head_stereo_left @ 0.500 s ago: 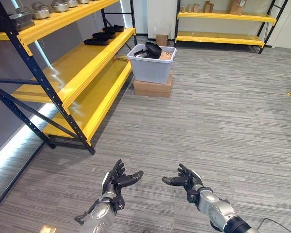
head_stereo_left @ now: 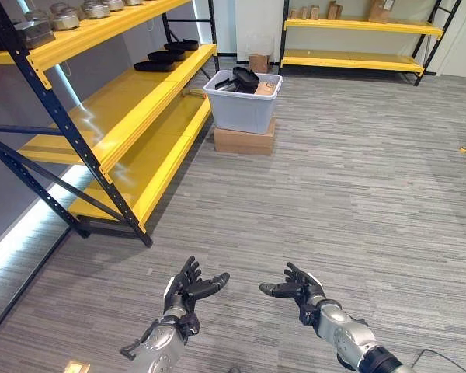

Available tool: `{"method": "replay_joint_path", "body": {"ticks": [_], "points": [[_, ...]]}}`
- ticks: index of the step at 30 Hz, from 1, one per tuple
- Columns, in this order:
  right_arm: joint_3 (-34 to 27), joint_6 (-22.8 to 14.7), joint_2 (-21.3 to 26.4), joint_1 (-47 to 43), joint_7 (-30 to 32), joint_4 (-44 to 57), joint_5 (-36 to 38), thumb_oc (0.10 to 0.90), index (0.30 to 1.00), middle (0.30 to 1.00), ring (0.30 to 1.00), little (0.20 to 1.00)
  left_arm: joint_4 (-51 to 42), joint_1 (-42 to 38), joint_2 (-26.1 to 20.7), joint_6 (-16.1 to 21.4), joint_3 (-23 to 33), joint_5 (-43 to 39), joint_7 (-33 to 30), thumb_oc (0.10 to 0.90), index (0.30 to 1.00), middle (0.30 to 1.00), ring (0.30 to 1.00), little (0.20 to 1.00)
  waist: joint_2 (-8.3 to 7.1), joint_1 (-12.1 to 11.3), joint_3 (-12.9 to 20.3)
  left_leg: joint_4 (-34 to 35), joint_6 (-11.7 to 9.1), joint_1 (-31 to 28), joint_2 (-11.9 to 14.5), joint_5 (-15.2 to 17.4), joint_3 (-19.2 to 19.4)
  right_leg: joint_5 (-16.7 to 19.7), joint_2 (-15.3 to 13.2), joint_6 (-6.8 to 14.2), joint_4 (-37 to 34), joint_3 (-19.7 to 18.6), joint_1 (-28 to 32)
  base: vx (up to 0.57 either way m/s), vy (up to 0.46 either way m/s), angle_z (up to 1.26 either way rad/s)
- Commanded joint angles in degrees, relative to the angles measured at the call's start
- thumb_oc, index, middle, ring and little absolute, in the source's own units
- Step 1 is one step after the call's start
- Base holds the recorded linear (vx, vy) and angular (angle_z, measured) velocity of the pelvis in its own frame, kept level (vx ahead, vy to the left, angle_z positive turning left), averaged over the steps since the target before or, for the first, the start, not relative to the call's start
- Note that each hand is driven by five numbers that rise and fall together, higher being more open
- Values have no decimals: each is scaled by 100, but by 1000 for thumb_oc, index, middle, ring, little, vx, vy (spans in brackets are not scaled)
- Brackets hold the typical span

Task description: Move parts from the plastic box to the shelf.

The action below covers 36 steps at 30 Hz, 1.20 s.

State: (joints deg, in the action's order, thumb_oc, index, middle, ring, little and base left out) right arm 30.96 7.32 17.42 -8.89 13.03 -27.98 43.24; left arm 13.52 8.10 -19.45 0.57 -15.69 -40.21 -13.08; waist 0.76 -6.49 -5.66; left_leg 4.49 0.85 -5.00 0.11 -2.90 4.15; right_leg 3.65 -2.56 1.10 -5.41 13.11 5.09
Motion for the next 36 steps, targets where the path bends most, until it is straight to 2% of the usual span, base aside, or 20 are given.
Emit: {"method": "replay_joint_path", "body": {"ticks": [1, 19, 24, 28, 29, 30, 31, 32, 33, 34, 35, 36], "points": [[127, -380, -12, -537, -119, 258, 91, 900, 1000, 1000, 1000, 1000, -165, -471, -255, 437, -47, -18, 122, 900, 1000, 1000, 1000, 1000, -258, -12, 281, 34, -289, -11, 463, 507, -475, -749, -608, 434, 41, 45, 361, 0, 0, 0], [125, -413, -24, -540, -128, 200, 78, 900, 1000, 1000, 1000, 1000, -163, -446, -248, 430, -51, -45, 162, 900, 1000, 1000, 1000, 1000, -272, -5, 240, 17, -291, 2, 493, 508, -496, -761, -563, 410, 41, -27, 322, 0, 0, 0], [89, -444, -78, -629, -116, 98, 62, 900, 1000, 1000, 1000, 1000, -222, -524, -302, 458, -40, -82, 195, 900, 1000, 1000, 1000, 1000, -367, -94, 153, -371, -225, 228, 443, 678, -525, -765, -632, 426, 166, -8, 245, -3, 22, 0], [18, -494, -94, -664, -104, 104, 73, 900, 1000, 1000, 1000, 1000, -254, -778, -407, 440, -164, -88, 222, 900, 1000, 1000, 1000, 1000, -380, -115, 9, -780, -60, 536, 271, 885, -628, -944, -864, 518, 1039, 72, -142, -30, 120, 4], [17, -494, -94, -665, -105, 103, 73, 900, 1000, 1000, 1000, 1000, -253, -780, -407, 440, -165, -88, 222, 900, 1000, 1000, 1000, 1000, -382, -113, 14, -788, -58, 548, 267, 888, -630, -950, -868, 519, 1051, 72, -154, -8, 210, 7], [-16, -493, -137, -647, -120, 97, 64, 900, 1000, 1000, 1000, 1000, -242, -850, -420, 427, -211, -69, 249, 900, 1000, 1000, 1000, 1000, -325, -96, -34, -854, 42, 565, 167, 929, -704, -938, -1021, 611, 1587, 54, -394, 2, 152, 13], [-16, -493, -138, -647, -120, 97, 64, 900, 1000, 1000, 1000, 1000, -242, -850, -420, 427, -211, -69, 249, 900, 1000, 1000, 1000, 1000, -329, -96, -30, -858, 43, 572, 163, 930, -703, -944, -1026, 613, 1599, 51, -406, 9, 238, 14], [-29, -484, -152, -602, -134, 127, 59, 900, 1000, 1000, 1000, 1000, -259, -865, -430, 409, -243, -36, 258, 900, 1000, 1000, 1000, 1000, -305, -79, -51, -901, 106, 581, 93, 961, -739, -887, -1121, 682, 1927, 10, -555, 17, 199, 26], [-45, -488, -162, -520, -167, 171, 34, 900, 1000, 1000, 1000, 1000, -287, -865, -442, 400, -256, -5, 276, 900, 1000, 1000, 1000, 1000, -273, -55, -81, -922, 195, 559, 14, 972, -774, -705, -1232, 740, 2391, -26, -715, 62, 493, 33], [-84, -462, -192, -348, -182, 246, -9, 900, 1000, 1000, 1000, 1000, -317, -859, -436, 350, -304, 7, 341, 900, 1000, 1000, 1000, 1000, -150, 66, -235, -973, 388, 421, -200, 1014, -855, 97, -1438, 799, 3760, -334, -1309, 55, 483, 33], [-101, -469, -204, -341, -177, 291, -15, 900, 1000, 1000, 1000, 1000, -336, -892, -442, 337, -356, 0, 363, 900, 1000, 1000, 1000, 1000, -70, 116, -334, -997, 416, 372, -193, 1010, -897, 98, -1368, 787, 4124, -413, -1537, 43, 372, 24], [-102, -468, -203, -342, -177, 292, -15, 900, 1000, 1000, 1000, 1000, -336, -894, -441, 337, -356, 0, 363, 900, 1000, 1000, 1000, 1000, -80, 107, -338, -1003, 417, 373, -204, 1014, -887, 86, -1378, 788, 4149, -430, -1553, 81, 222, 38]]}}
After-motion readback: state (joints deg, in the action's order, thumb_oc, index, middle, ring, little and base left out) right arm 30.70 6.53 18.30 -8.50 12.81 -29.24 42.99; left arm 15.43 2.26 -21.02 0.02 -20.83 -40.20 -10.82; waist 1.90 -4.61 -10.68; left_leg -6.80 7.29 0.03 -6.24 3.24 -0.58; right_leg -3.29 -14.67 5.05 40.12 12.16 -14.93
